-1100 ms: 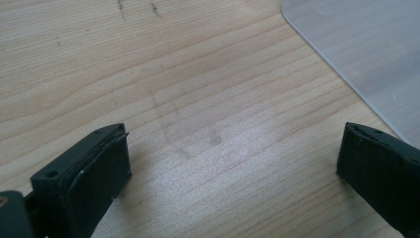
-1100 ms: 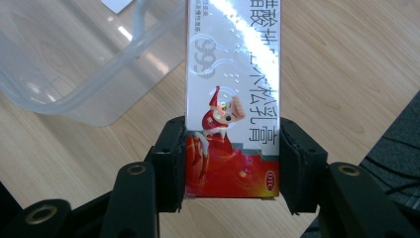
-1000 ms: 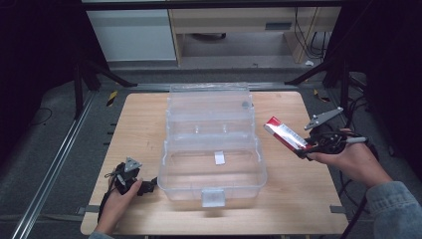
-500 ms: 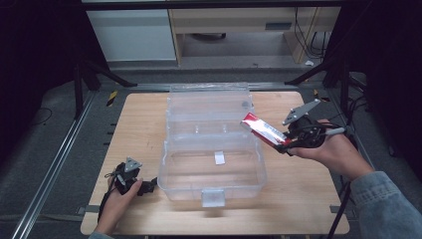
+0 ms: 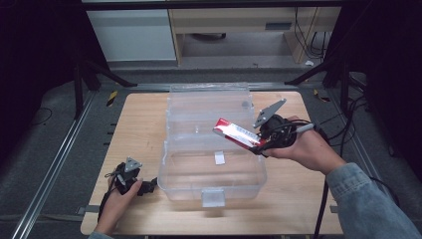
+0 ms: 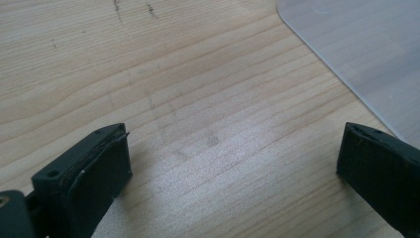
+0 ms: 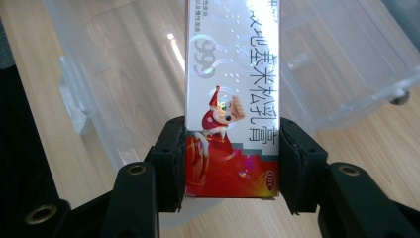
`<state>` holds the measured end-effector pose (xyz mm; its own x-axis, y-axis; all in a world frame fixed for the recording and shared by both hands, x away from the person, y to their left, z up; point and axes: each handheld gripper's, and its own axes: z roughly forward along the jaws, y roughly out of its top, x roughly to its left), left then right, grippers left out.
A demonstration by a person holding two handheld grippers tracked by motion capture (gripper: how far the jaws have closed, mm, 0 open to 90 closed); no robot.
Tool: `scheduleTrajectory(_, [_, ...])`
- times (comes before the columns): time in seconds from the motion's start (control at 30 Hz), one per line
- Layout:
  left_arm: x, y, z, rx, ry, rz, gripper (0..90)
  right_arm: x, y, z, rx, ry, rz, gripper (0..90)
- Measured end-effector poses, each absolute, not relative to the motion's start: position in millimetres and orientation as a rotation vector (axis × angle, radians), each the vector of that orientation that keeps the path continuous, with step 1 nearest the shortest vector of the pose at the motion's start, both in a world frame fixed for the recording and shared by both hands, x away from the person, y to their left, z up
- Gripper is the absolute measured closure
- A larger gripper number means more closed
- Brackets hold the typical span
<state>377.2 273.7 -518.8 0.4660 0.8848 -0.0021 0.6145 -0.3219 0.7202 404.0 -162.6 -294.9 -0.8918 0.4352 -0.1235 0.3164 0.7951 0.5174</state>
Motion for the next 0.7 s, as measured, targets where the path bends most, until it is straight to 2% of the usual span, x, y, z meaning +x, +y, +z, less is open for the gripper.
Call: scheduleTrajectory(0.7, [377.4,273.5,-518.9,2.052,1.239,0.525,0.0,404.5,-98.4,-317.5,0.394,2.854,0.755,51.7])
